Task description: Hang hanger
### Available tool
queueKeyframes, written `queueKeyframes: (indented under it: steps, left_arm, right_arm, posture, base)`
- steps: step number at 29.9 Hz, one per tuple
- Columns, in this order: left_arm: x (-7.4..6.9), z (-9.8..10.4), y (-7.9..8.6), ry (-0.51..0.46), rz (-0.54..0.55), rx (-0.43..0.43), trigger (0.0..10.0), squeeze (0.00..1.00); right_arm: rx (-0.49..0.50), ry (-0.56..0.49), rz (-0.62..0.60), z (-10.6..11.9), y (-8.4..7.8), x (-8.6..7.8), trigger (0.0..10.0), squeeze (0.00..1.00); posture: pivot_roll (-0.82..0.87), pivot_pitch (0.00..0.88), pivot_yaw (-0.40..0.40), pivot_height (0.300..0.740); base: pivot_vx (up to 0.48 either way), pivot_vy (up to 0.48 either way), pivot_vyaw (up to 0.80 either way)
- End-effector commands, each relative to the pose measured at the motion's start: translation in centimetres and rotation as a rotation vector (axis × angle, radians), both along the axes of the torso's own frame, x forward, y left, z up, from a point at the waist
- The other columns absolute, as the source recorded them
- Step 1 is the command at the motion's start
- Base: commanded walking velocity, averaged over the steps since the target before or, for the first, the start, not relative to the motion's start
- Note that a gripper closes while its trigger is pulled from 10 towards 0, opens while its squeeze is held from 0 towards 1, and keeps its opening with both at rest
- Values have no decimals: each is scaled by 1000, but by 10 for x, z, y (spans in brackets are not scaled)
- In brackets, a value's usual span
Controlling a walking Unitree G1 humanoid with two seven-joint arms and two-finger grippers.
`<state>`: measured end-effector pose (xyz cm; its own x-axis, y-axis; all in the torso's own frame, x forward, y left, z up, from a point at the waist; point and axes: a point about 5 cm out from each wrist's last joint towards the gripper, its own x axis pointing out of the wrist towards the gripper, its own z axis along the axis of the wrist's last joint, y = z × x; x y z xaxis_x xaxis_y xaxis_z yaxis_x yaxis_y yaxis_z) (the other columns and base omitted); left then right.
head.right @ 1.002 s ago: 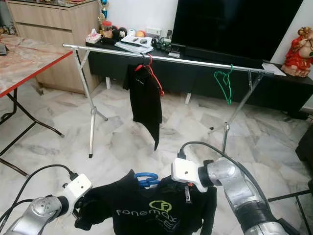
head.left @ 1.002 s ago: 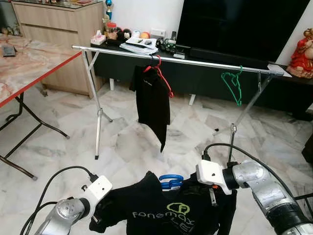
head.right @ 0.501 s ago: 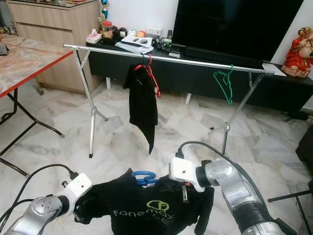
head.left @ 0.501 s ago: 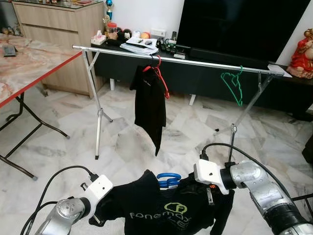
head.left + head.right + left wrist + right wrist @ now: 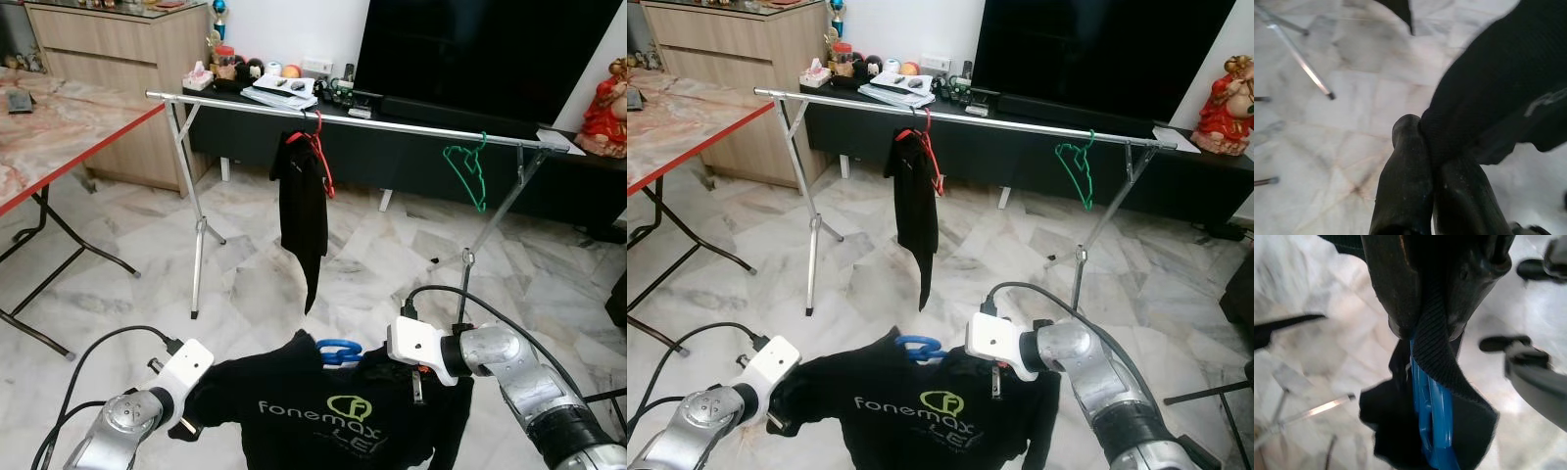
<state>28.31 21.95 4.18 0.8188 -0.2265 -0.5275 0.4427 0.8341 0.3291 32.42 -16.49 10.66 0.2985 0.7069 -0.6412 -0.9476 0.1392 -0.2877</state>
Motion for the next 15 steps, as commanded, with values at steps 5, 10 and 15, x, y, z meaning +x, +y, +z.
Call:
queueKeyframes:
  steps: [5, 10, 15]
  left_arm:
    - [11, 8, 28, -69, 280, 53, 0, 0]
    - [11, 11, 49, -93, 458, 106, 0, 0]
    - [4, 5, 63, -63, 637, 84, 0, 0]
  right_arm:
    - [-65, -136, -254, 11, -21, 23, 10000, 0]
    - [-19, -177, -374, 17, -26, 32, 10000, 0]
    - [95, -221, -519, 28, -28, 41, 10000, 0]
  posture:
    - [134, 0, -97, 740]
    - [126, 0, -97, 740]
    - [122, 0, -97, 740]
  base:
    - [0, 0, 0]
    - [0, 0, 0]
    - [0, 0, 0]
